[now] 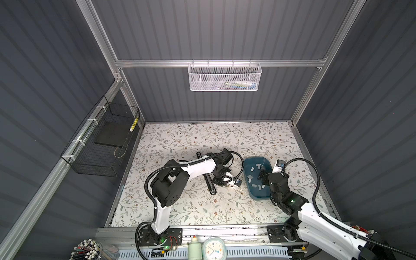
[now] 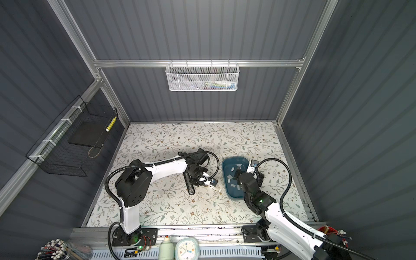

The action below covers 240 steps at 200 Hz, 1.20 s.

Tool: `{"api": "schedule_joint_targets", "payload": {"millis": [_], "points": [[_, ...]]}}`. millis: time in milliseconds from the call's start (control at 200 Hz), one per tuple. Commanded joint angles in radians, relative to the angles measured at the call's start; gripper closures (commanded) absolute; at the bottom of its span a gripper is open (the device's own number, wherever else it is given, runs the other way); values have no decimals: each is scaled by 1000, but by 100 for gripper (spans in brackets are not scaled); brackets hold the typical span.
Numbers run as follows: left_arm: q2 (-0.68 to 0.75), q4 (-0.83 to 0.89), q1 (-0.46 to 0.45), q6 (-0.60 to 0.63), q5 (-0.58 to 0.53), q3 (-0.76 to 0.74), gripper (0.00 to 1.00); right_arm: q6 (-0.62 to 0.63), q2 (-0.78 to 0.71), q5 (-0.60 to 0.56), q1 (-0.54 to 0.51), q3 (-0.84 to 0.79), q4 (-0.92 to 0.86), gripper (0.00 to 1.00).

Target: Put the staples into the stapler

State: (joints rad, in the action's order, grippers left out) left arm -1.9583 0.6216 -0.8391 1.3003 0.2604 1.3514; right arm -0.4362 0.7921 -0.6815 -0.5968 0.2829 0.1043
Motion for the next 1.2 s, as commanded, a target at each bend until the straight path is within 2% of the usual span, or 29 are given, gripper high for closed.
{"api": "schedule_joint_targets", "payload": {"millis": [0, 35, 115, 210, 265, 385, 490, 540, 595, 740, 896, 936, 1016, 1056, 1196], "points": [[90, -63, -5, -65, -31, -53, 95, 1, -2, -31, 3, 27, 1, 1], [124, -92, -5, -106, -45, -72, 100, -3, -1, -37, 5, 26, 1, 1], [202, -162, -5, -222, -103, -109, 100, -18, 4, -53, 4, 24, 0, 1], [295, -251, -5, -453, -199, -154, 100, -67, 7, -94, 6, 23, -17, 1], [346, -265, -4, -552, -216, -189, 100, -67, 6, -86, 6, 22, -20, 1], [483, -380, -3, -715, -121, -330, 100, -134, -14, -32, 6, 82, -174, 2], [618, -598, -3, -881, -17, -495, 100, -163, -59, 145, 5, 137, -285, 5], [662, -716, -4, -942, -9, -571, 100, -172, -90, 221, 1, 156, -332, 7], [683, -744, -4, -963, 18, -594, 100, -184, -125, 244, 0, 170, -378, 7], [665, -603, -5, -995, 1, -521, 100, -178, -221, 330, -2, 183, -424, 11], [735, -765, -5, -1065, 96, -637, 100, -168, -217, 541, -12, 165, -310, 14], [759, -805, -5, -1087, 78, -667, 100, -173, -198, 566, -20, 168, -284, 15], [798, -853, -4, -1121, -74, -711, 100, -175, -153, 597, -43, 179, -234, 16], [807, -865, -5, -1121, -115, -725, 100, -177, -128, 599, -62, 186, -208, 16], [808, -889, -5, -1095, -124, -743, 100, -167, -60, 562, -147, 204, -155, 17]]}}
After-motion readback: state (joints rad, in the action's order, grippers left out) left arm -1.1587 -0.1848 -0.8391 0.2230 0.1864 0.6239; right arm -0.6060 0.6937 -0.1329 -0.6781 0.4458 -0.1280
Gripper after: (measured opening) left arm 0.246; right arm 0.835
